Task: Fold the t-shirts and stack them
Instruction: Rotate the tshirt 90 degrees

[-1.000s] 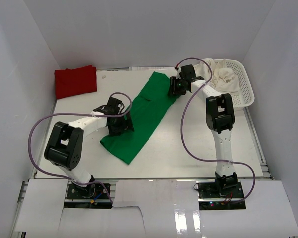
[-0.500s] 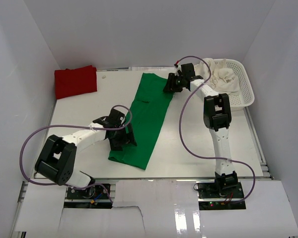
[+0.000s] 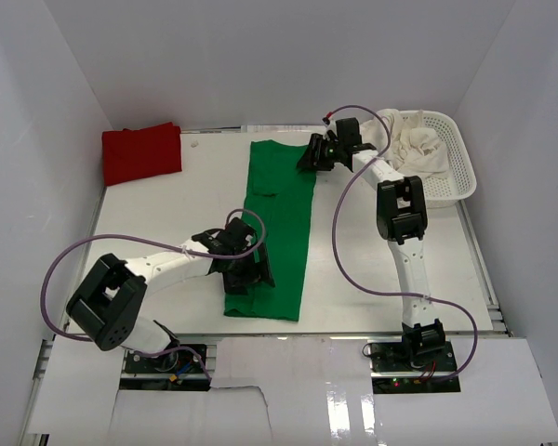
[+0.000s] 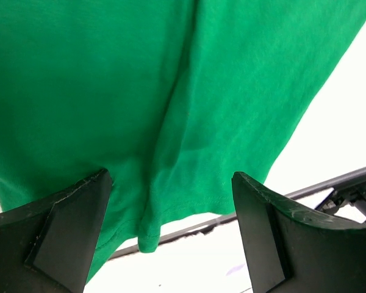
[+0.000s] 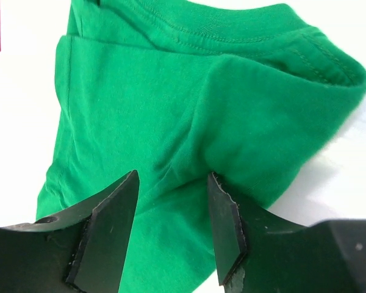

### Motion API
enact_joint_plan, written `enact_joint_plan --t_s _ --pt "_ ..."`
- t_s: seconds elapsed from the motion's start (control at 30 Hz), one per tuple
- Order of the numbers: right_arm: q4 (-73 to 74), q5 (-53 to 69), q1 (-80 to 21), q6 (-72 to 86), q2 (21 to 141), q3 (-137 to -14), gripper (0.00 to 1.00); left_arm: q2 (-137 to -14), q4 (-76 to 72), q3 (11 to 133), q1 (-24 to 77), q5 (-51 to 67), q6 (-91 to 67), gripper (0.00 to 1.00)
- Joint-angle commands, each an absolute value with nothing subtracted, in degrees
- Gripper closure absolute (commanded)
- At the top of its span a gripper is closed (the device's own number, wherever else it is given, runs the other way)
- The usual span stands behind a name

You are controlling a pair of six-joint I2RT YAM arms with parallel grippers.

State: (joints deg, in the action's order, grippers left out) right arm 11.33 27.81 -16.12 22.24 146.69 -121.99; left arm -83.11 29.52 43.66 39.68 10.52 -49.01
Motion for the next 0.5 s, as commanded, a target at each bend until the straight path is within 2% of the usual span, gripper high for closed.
enact_joint_plan --t_s 0.0,0.2,0.47 --pt "12.39 28.04 -17.05 23.55 150.64 -125.76 0.44 -82.79 28.74 42.28 42.97 10.63 -52.64 0.09" --pt "12.22 31.02 -17.14 26.27 153.89 -130.51 0.45 -85.33 26.72 43.15 48.15 10.38 -56.34 0.08" --pt "11.16 29.97 -17.4 25.49 153.28 -129.46 0.44 -86.57 26.02 44.39 50.36 10.02 -58.79 0.08"
